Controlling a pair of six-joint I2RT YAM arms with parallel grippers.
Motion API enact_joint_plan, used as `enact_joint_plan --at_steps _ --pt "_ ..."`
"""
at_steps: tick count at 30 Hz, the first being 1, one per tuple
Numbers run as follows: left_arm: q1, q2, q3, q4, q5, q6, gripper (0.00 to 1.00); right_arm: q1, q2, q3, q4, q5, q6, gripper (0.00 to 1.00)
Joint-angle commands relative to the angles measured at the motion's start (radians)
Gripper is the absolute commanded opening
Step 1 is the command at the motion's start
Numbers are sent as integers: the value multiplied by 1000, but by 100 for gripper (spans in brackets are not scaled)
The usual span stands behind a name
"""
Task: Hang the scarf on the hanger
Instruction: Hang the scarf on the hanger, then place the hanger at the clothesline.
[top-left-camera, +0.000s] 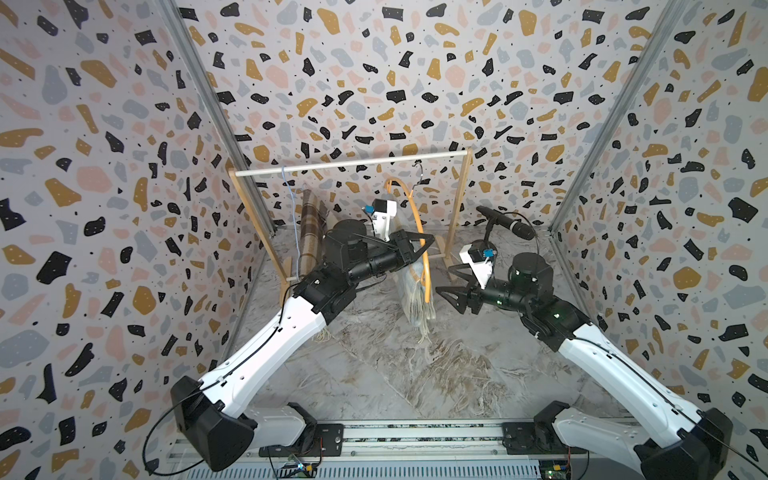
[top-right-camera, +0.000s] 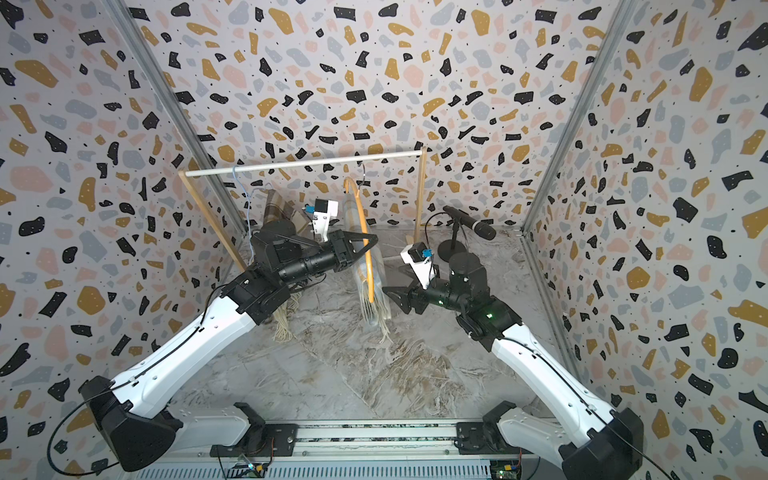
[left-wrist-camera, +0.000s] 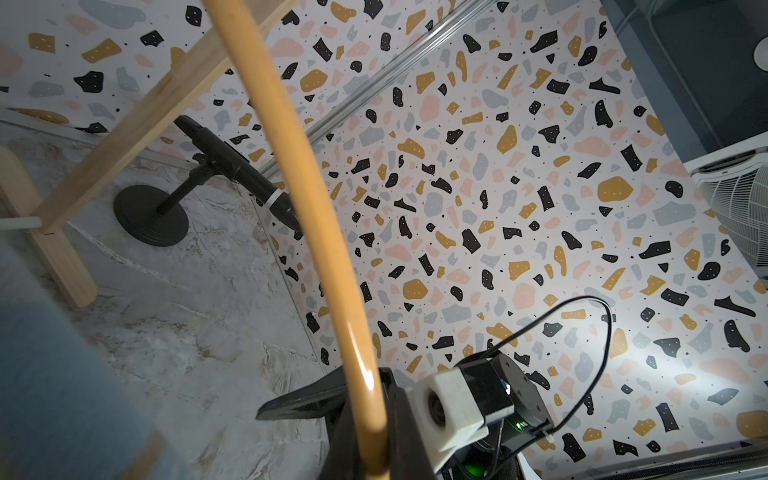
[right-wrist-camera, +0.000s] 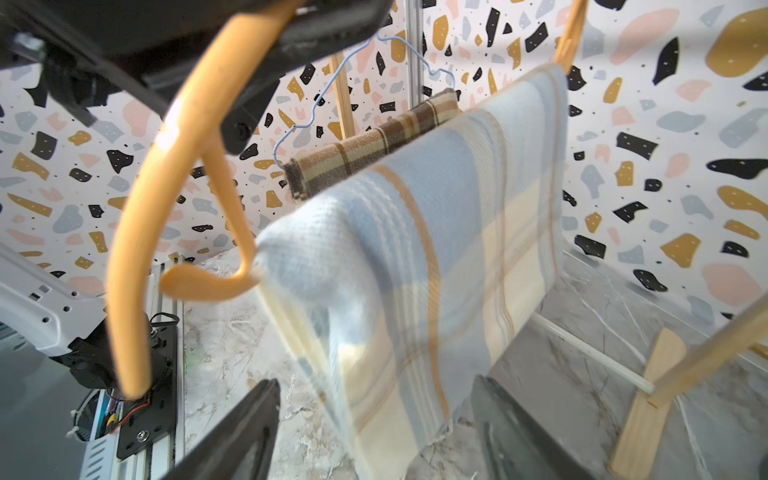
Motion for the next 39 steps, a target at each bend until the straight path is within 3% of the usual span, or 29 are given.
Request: enact_joint_plan --at_steps 1,5,22,37,39 --pt "30 2 56 145 30 42 0 -3 -78 -18 -113 102 -24 86" --pt "60 34 83 154 48 33 0 -2 -144 -24 -169 147 -7 99" --pt "171 290 284 210 91 -59 0 -2 -199 -23 -220 240 2 100" --pt "176 366 260 194 66 -43 0 -2 -195 -33 -230 300 4 100" --pt "176 357 253 174 61 -25 6 -3 -190 -27 -242 324 5 100"
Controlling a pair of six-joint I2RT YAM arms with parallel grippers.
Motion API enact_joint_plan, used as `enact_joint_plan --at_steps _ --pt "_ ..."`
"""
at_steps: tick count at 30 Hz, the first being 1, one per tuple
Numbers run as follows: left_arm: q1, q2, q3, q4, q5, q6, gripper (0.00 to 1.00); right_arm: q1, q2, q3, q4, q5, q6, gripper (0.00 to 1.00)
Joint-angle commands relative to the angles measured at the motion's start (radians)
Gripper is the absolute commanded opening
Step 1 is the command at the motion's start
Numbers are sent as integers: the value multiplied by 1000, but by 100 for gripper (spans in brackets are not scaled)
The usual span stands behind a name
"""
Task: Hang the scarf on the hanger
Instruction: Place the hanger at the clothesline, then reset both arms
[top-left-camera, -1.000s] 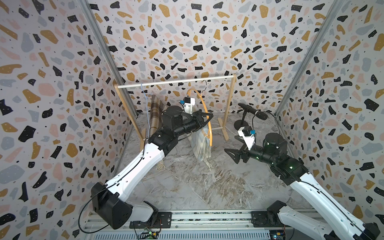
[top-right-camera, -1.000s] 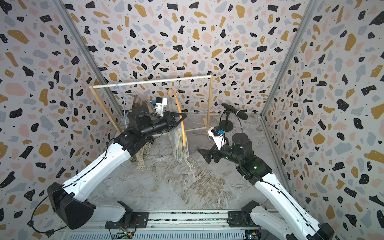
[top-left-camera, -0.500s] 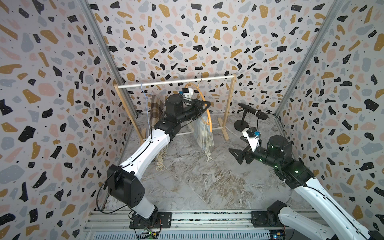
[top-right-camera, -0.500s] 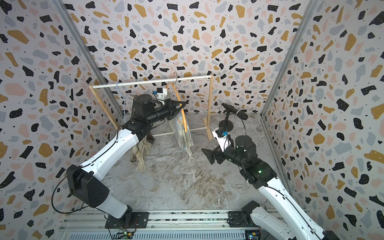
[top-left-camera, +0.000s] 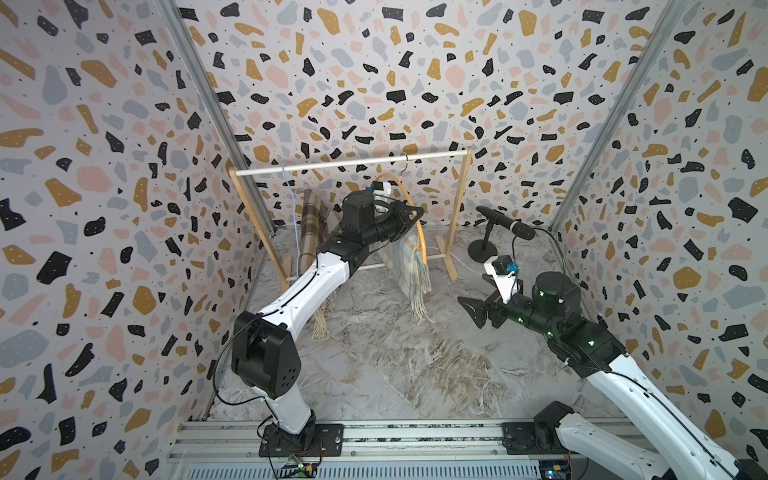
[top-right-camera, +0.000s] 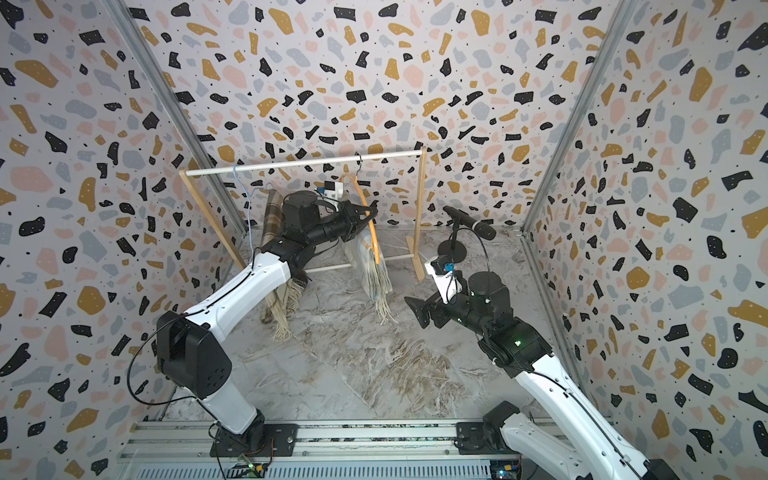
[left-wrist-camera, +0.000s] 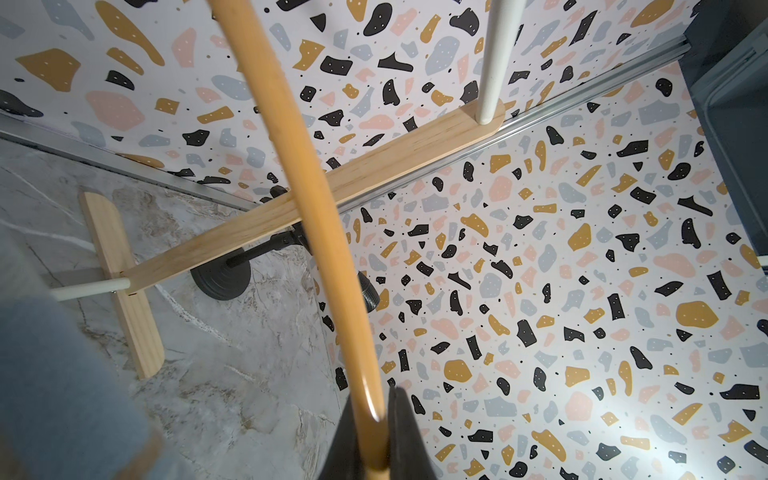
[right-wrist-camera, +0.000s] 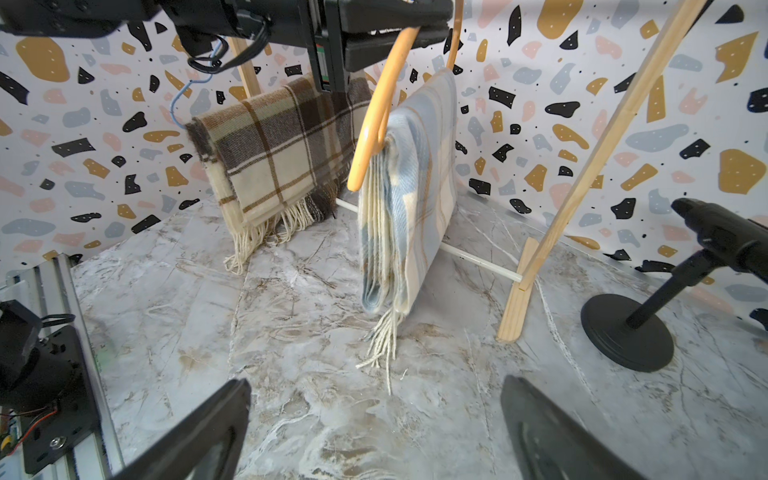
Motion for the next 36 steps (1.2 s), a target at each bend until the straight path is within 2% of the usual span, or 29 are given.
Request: enact_joint_plan --at_steps 1,5,9,13,17,19,22,27,31,36 --pt "3 -48 17 73 -6 65 10 -3 6 14 -24 56 13 100" --pt "3 -85 0 21 -21 118 20 -4 14 33 -45 124 10 100" --pt "3 -157 -61 -33 -52 174 37 -15 23 58 -52 193 -2 100" --pt "12 -267 -142 -91 -83 234 46 -35 40 102 -66 247 -20 100" --pt "29 -399 -208 -202 -128 343 55 -88 71 147 -78 363 -19 100" --pt "35 -469 -228 -280 -162 410 59 -127 88 166 -78 384 -8 100" --pt "44 -586 -248 -441 -254 531 67 -167 116 190 -77 403 15 100" --pt "49 -758 -351 -573 -416 647 81 -189 128 164 -62 496 50 100" --pt "48 -884 -474 -622 -579 680 92 -208 102 77 -16 560 87 100" --pt "51 -995 -620 -639 -716 674 98 -232 86 -38 36 630 119 100"
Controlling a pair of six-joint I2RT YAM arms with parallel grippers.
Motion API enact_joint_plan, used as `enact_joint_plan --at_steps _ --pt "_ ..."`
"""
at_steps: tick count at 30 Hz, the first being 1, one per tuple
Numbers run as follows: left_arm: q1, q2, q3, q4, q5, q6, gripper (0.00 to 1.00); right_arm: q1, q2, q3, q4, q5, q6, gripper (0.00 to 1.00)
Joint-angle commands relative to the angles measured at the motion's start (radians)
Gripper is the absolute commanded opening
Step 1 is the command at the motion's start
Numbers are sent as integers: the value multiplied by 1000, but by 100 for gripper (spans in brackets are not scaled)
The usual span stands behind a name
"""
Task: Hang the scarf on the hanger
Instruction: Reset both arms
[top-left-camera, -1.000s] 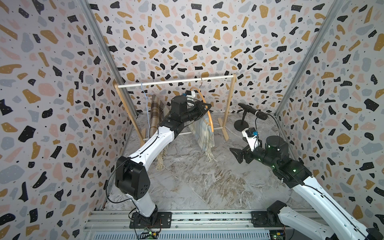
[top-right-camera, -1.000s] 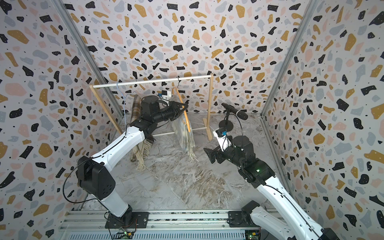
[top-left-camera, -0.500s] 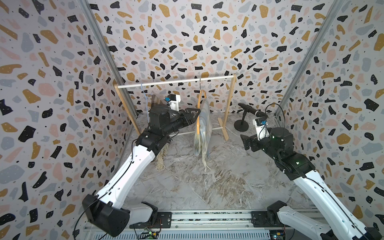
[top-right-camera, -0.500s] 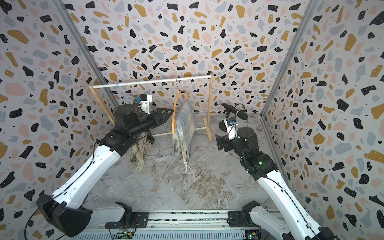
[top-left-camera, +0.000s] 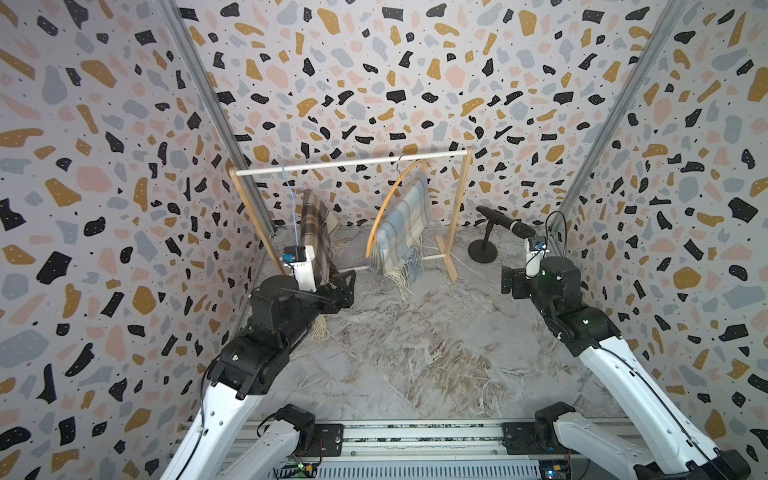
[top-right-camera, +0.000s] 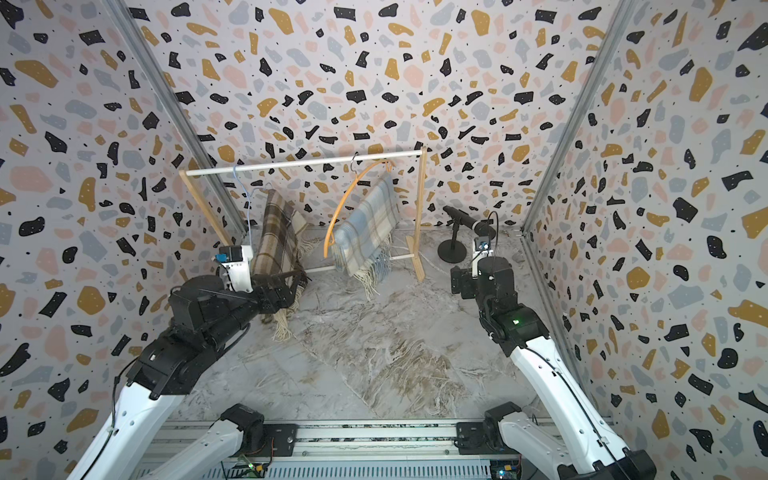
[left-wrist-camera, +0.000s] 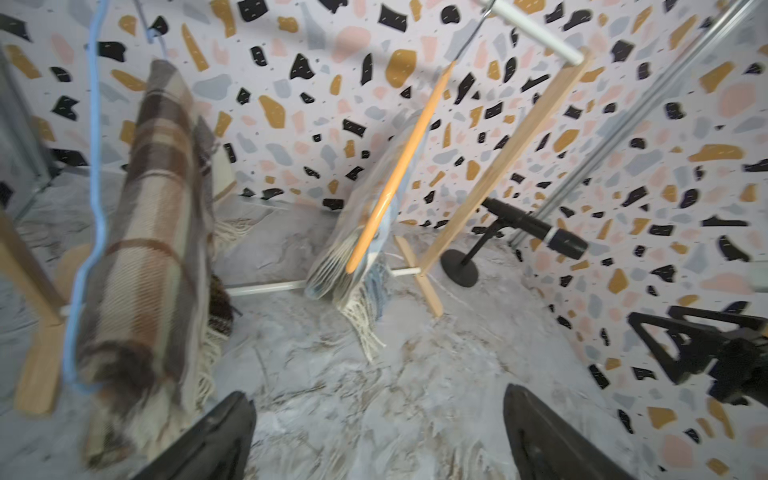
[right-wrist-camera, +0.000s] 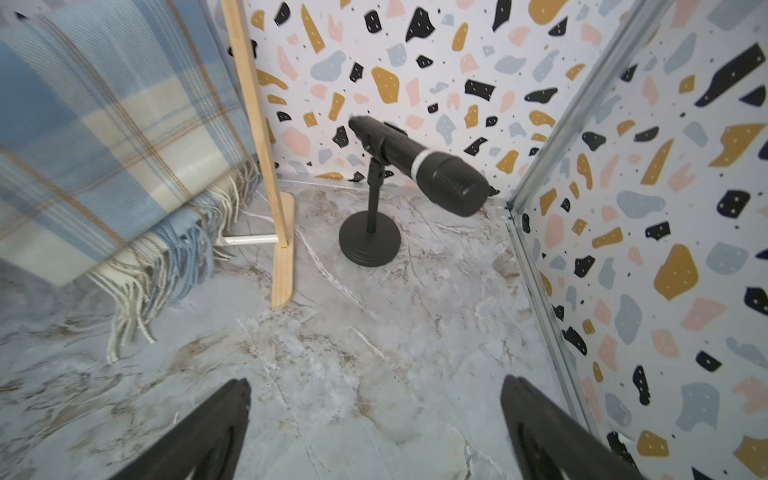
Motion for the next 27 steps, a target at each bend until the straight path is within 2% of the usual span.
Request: enact_joint_plan --at_steps 1,7,13,19,24,27 --pt "5 -46 -84 -11 -152 22 98 -17 -18 -60 57 87 40 100" --pt "5 -121 -280 27 -125 -65 100 -39 -16 -211 167 147 40 100" --pt "7 -115 -396 78 -138 -93 100 -48 52 -359 384 183 -23 100" --pt "17 -129 -445 93 -257 -90 100 -127 232 -395 504 170 -18 100" --pt "24 -173 -488 97 -441 -73 100 -207 337 -413 663 95 -2 100" --pt "30 -203 -514 116 -517 -52 100 -224 399 -406 714 67 -59 100"
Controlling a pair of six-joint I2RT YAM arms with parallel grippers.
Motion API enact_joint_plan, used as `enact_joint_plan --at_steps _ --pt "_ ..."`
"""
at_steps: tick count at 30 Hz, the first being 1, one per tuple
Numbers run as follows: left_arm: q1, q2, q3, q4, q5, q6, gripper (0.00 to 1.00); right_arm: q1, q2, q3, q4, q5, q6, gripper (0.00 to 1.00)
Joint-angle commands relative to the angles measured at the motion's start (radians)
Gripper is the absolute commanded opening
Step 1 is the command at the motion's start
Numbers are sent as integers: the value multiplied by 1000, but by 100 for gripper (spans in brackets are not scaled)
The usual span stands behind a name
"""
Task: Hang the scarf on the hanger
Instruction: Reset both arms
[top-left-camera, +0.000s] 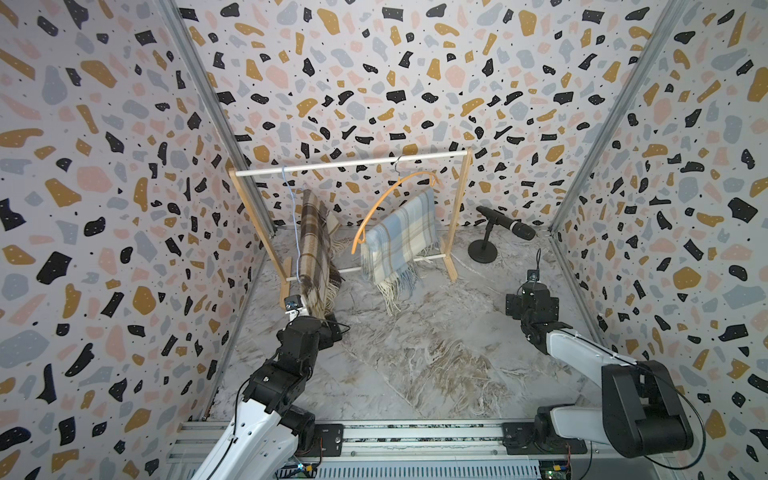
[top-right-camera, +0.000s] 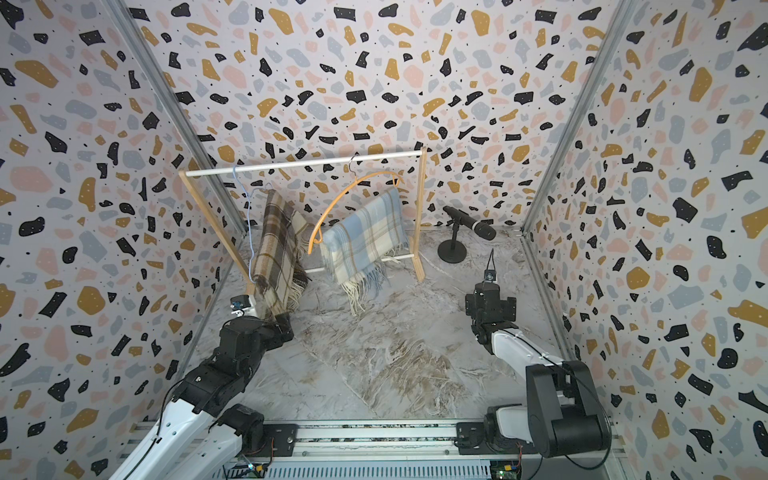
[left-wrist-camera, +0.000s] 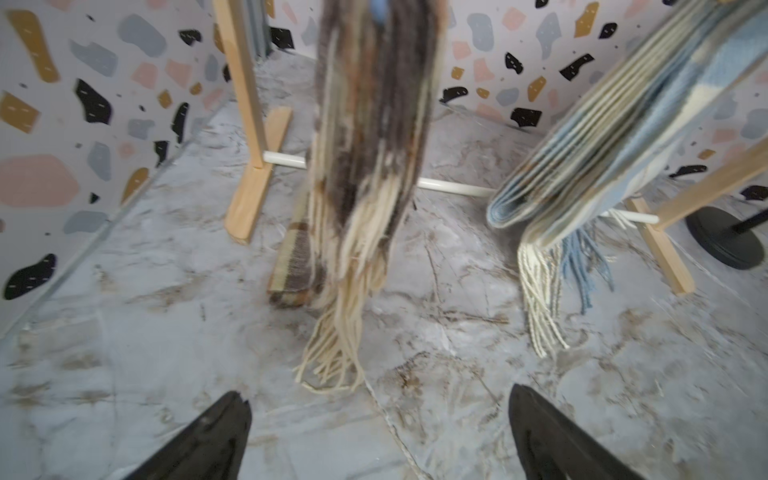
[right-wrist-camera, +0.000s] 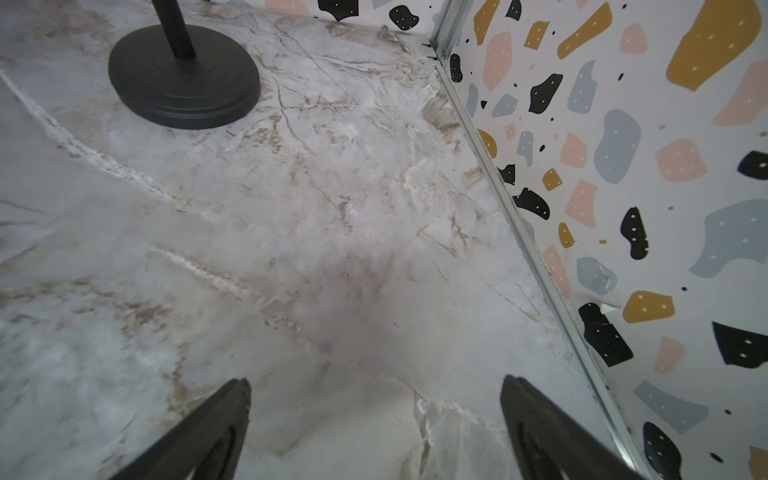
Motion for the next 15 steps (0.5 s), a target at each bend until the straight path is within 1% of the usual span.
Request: enact_joint_plan --at_steps 1,4,9,12,15 --pt "13 -33 -27 64 -149 35 100 -11 43 -11 161 -53 -56 100" --pt "22 -36 -32 81 -176 74 100 -37 72 -78 338 -124 -88 100" --pt "54 15 -31 141 -182 119 100 -107 131 -155 512 -273 -60 100" --pt "76 73 -29 192 -212 128 100 -118 145 -167 541 -324 -66 100" --pt "99 138 -41 295 -243 158 100 -121 164 -182 580 -346 -74 100"
